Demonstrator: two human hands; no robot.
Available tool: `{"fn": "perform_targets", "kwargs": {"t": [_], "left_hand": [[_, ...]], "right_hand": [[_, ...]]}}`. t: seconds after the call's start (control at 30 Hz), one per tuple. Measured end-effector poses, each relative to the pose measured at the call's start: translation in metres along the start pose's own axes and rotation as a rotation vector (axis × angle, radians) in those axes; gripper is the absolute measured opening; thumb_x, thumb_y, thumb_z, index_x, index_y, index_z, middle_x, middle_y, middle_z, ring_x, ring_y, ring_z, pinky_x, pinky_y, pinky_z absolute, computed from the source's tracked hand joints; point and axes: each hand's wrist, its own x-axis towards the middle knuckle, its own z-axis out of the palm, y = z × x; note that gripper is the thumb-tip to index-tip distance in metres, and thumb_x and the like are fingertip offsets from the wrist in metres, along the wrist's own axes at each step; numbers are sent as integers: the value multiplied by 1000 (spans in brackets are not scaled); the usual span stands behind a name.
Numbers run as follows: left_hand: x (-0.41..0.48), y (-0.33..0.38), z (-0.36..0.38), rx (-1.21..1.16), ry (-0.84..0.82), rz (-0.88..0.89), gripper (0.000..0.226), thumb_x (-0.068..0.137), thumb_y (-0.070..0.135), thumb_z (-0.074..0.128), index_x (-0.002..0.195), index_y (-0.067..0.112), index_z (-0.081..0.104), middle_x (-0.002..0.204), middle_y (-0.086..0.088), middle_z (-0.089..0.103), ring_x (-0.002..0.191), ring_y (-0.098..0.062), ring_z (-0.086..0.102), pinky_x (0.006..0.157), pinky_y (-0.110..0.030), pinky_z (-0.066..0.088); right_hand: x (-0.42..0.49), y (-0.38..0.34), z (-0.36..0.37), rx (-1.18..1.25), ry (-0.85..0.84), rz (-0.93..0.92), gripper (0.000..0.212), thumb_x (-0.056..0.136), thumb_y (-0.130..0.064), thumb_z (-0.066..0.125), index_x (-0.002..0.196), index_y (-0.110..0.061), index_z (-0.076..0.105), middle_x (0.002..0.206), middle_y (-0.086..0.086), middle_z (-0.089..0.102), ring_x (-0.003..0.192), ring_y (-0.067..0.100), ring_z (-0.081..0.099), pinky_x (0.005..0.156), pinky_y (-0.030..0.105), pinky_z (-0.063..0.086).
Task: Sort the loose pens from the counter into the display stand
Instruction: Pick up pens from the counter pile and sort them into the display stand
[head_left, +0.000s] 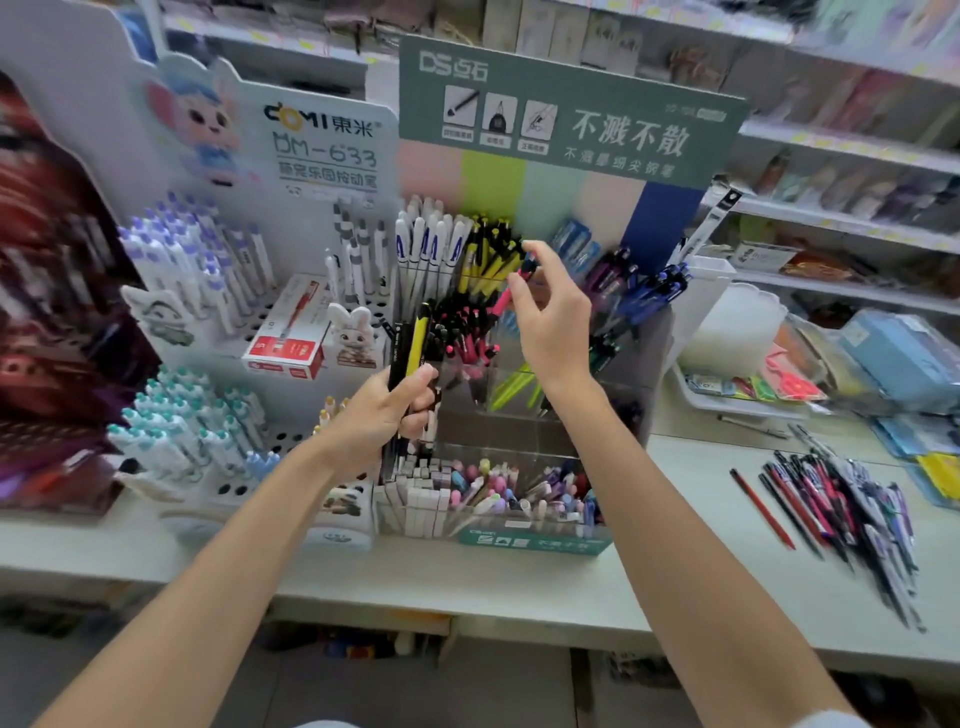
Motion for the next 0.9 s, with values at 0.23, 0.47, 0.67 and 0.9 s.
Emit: {"fn": "perform_targets", "kwargs": {"t": [0.23,0.47,0.67,0.9], "left_hand": [[-17,2,-22,-110,-38,-8,21,106,17,37,114,6,52,76,2,51,60,-8,42,54,-19,37],[-12,9,-16,-149,-19,-31,32,89,21,57,115,3,58,78,-3,64,57,-9,50,53,-21,46],[1,11,2,-75,-30,-16,25,101,22,48,111,2,60,86,-8,70,65,-14,65,59,-22,56],[11,0,2,45,65,40,24,104,23,43,109,2,56,75,-4,65,53,-11,47,49,-21,39]], "right_hand": [[-19,22,39,-293,-318,-63,30,94,-13,62,123,-5,67,107,17,68,105,35,58,97,45,45],[-22,-25,16,136,-350,84,41,94,-26,64,134,-20,56,104,-4,66,94,9,62,84,24,52],[-30,-29,5,314,-329,254,34,91,-14,69,124,-9,62,100,7,70,81,9,70,66,23,56],[-27,-20,-20,315,76,231,36,91,-10,67,124,-15,53,87,6,71,82,21,70,80,40,59]]}}
